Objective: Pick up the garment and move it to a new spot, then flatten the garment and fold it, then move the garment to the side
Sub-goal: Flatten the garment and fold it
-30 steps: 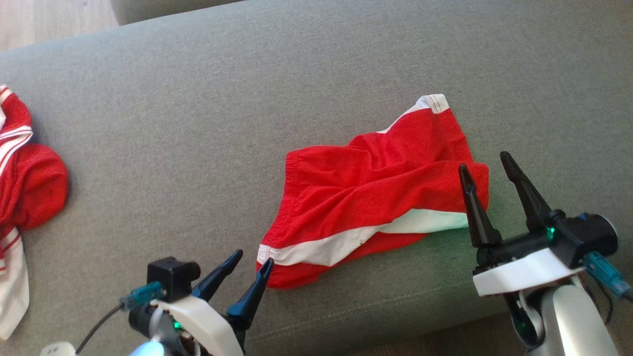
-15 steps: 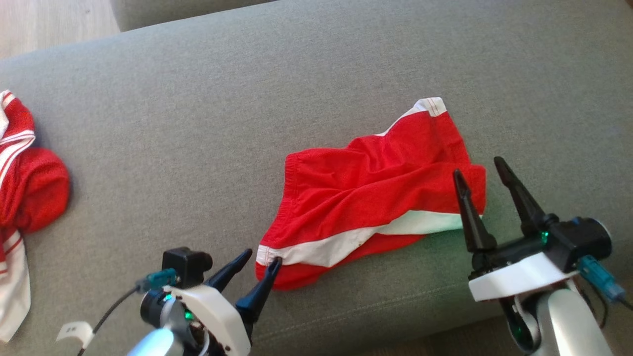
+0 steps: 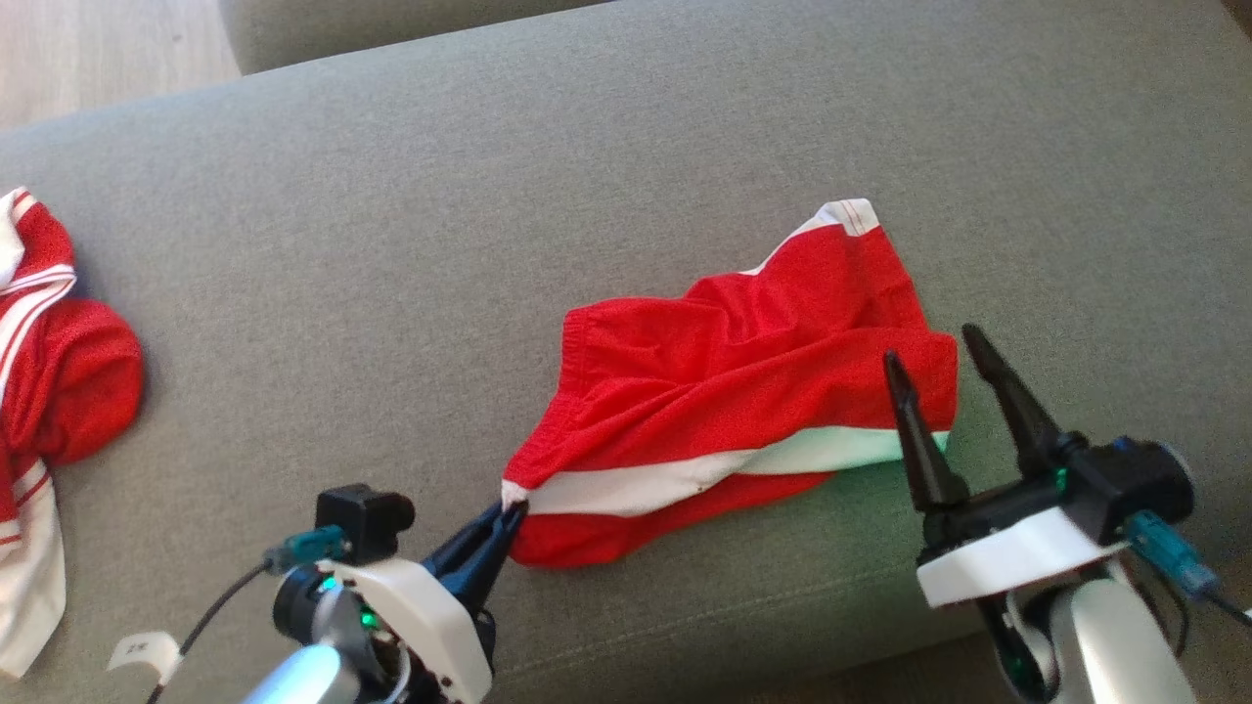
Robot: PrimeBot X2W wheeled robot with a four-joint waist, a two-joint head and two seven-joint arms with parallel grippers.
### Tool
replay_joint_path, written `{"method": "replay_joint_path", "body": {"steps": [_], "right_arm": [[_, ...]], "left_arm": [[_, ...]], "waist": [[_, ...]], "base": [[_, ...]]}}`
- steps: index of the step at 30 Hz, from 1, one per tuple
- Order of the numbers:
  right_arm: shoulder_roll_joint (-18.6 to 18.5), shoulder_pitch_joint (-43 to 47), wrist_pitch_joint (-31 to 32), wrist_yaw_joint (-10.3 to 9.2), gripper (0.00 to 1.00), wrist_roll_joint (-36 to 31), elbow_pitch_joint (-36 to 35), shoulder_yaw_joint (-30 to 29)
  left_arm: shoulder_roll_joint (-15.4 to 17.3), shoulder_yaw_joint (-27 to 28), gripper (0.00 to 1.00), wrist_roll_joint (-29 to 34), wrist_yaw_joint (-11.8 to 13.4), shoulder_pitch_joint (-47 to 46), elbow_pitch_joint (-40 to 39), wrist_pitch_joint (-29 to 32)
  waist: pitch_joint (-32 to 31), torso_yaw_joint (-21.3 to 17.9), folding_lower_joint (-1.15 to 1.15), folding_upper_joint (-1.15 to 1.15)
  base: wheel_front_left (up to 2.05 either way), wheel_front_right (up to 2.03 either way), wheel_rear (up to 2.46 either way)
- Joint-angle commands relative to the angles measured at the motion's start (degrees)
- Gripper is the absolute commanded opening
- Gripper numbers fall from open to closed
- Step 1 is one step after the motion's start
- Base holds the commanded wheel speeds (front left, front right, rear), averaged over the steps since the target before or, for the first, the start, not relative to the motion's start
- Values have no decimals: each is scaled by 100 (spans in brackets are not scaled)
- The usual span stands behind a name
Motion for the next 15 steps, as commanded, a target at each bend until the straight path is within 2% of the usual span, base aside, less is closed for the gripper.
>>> {"method": "replay_joint_path", "body": {"steps": [1,8,12,15], "right_arm": [[-38,12,-37,-1,100,26,-110,159],[-38,47,-37,-1,100,500,1010,235],[-38,-81,-37,-1,100,627,1792,315],[-38,-226,-37,-1,100,558,2096,196]], "left_arm": [[146,251,0,40,40,-170,-195,-101],[263,406,0,125,239,-89,-333,-345],[293,444,0,103,283,-57,-373,-372],[328,443,0,122,309,-44,-398,-377]], "waist": [[-2,16,0,0],[-33,131,0,0],[-33,195,0,0],[-22,225,0,0]], "base": [[0,0,0],[0,0,0],[0,0,0],[0,0,0]]}}
